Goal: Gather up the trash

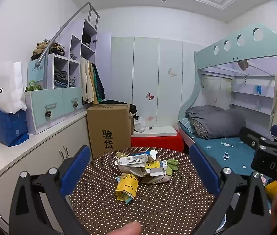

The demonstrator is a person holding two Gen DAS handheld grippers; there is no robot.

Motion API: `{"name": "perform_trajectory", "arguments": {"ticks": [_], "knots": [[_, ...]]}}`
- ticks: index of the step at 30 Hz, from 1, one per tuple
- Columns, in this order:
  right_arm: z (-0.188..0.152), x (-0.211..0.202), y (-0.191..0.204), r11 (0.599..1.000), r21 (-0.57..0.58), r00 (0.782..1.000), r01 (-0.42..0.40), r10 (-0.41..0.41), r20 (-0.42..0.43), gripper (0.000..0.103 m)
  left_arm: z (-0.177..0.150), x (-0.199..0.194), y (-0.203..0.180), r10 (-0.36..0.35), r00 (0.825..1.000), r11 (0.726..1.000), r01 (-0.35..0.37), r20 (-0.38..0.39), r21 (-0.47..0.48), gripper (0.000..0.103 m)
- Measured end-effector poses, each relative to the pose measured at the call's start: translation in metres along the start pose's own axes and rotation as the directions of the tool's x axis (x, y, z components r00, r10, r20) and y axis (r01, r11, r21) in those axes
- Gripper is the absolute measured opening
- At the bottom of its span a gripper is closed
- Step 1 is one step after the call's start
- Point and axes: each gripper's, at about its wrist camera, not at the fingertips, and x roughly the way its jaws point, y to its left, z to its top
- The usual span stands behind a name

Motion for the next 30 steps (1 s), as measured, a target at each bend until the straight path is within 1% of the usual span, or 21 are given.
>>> {"name": "perform_trajectory", "arguments": {"ticks": [10, 11, 30], "knots": [[-0.0004, 0.0013, -0.005, 1.0, 0.009, 1.0, -0.003, 0.003, 0.007, 0.098, -0.0002, -0.0001, 0.0, -0.003, 1.0, 1.0, 0.003, 0.0, 0.006, 0.099], [-0.0005, -0.001, 0.0, 1.0, -0.002, 1.0, 0.0, 0.0, 0.013, 0.098, -0.0003, -0.0001, 0.0002, -0.005, 1.0, 1.0, 0.005, 0.0, 0.006, 0.099], [0.0021, 0.0014, -0.0033, 1.0, -0.008, 1.0, -0.001, 0.002, 0.007, 0.098, -0.0035, 0.0076, 0.0025, -0.028, 0.999, 1.0, 0.028, -0.019, 0.001, 0.099]]}}
